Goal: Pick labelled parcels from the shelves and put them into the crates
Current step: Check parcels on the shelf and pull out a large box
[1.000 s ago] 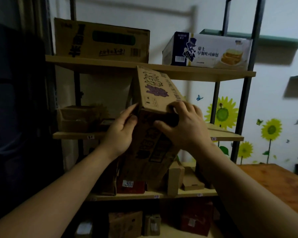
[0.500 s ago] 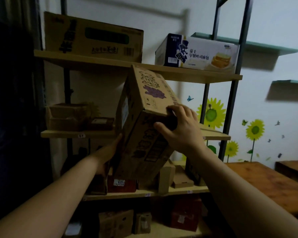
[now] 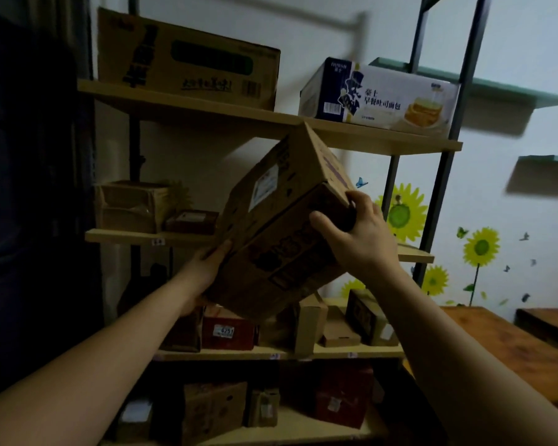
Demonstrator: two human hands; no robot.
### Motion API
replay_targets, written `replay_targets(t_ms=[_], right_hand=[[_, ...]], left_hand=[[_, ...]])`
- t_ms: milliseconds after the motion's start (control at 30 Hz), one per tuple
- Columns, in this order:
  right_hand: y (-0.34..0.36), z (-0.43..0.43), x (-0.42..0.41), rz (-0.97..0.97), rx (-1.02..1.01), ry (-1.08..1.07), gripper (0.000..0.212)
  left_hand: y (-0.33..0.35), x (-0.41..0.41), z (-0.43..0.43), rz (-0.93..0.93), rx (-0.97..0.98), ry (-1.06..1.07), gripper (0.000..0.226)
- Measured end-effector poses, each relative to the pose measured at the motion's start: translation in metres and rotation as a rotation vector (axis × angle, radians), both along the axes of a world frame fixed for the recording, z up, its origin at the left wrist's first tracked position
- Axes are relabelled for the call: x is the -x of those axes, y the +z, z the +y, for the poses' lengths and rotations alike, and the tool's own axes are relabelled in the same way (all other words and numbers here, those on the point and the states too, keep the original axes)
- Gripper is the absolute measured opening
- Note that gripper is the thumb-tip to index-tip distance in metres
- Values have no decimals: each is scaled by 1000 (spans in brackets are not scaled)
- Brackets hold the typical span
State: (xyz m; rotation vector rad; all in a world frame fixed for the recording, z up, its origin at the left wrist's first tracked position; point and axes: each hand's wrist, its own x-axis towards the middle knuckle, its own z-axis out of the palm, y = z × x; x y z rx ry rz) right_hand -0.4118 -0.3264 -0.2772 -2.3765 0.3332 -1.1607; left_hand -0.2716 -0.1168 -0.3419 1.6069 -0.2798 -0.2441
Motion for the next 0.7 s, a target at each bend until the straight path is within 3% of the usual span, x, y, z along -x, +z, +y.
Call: replay_targets(t_ms=[133,367,500,633,700], right_hand=[[-10,5,-3,-8,-260,106,76],[-38,10,-17,-3,-567,274,70],[-70,4,-23,28,-677,358,65],[-90,-5,-30,58,-762,398,63],[-95,-9,-34,83,-810,418,61]], left_hand=[[6,-7,13,-132,-104,122,82],[4,-6,30,-238,-190,176,83],[-18,-12,35,-202,-184,175,102],[-36,-18,36,-106,-305,230,128],[-44,-19,35,-101,-334,260,119]])
